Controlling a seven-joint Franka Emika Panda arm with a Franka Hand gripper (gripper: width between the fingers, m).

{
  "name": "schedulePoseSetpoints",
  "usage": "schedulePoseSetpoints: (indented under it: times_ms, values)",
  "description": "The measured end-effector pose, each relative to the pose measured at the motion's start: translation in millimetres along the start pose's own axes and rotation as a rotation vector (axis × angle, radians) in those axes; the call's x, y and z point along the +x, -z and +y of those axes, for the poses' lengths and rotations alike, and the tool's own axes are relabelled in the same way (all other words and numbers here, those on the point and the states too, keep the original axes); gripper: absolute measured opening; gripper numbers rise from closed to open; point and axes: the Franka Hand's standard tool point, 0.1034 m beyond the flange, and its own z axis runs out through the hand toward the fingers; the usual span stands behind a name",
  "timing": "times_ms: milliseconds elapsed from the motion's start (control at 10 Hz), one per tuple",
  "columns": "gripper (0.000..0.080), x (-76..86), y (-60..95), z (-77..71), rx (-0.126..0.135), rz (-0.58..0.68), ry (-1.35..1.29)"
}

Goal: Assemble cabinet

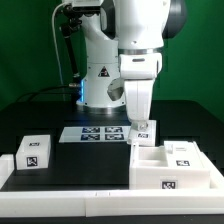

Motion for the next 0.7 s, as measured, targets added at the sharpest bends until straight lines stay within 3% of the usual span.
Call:
schedulePoseSetpoints:
  times_ms: [300, 700]
  values:
    - [0.0070, 9.0, 3.3, 1.1, 0.005, 0.000, 0.008]
    - [0.0070, 5.4, 1.2, 3.5, 0.007, 0.004, 0.053]
